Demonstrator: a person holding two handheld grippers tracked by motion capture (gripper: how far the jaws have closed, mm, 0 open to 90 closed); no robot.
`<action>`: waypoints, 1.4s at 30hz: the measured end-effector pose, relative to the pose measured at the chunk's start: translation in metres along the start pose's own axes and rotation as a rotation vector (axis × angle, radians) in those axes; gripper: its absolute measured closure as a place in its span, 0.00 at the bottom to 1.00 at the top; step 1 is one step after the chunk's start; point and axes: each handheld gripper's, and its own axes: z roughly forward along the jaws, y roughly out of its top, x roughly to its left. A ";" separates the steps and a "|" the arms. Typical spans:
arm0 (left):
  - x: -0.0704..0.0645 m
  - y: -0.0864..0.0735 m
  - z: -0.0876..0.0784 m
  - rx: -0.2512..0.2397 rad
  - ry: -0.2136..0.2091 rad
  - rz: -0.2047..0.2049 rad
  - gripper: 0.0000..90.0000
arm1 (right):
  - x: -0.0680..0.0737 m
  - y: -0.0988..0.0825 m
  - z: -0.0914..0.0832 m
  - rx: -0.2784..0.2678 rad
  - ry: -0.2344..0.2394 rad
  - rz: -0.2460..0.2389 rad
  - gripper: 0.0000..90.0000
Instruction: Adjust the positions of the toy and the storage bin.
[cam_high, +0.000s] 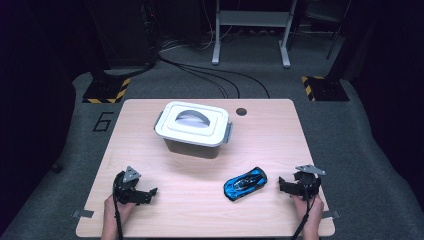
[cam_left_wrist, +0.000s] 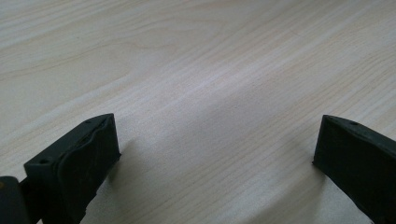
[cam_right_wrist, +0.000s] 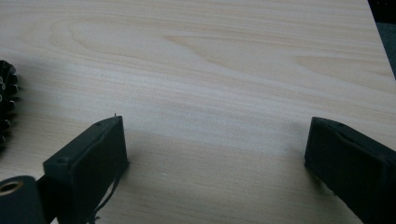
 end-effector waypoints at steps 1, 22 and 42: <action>0.000 0.000 0.000 0.000 -0.001 0.000 0.00 | 0.000 0.000 0.000 0.000 0.000 0.000 0.05; 0.000 0.000 -0.001 0.009 0.000 0.000 0.00 | -0.001 0.000 -0.001 0.000 0.008 -0.008 0.07; 0.000 0.000 -0.001 0.008 0.003 0.000 0.00 | 0.010 0.007 -0.019 -0.024 0.133 0.001 0.18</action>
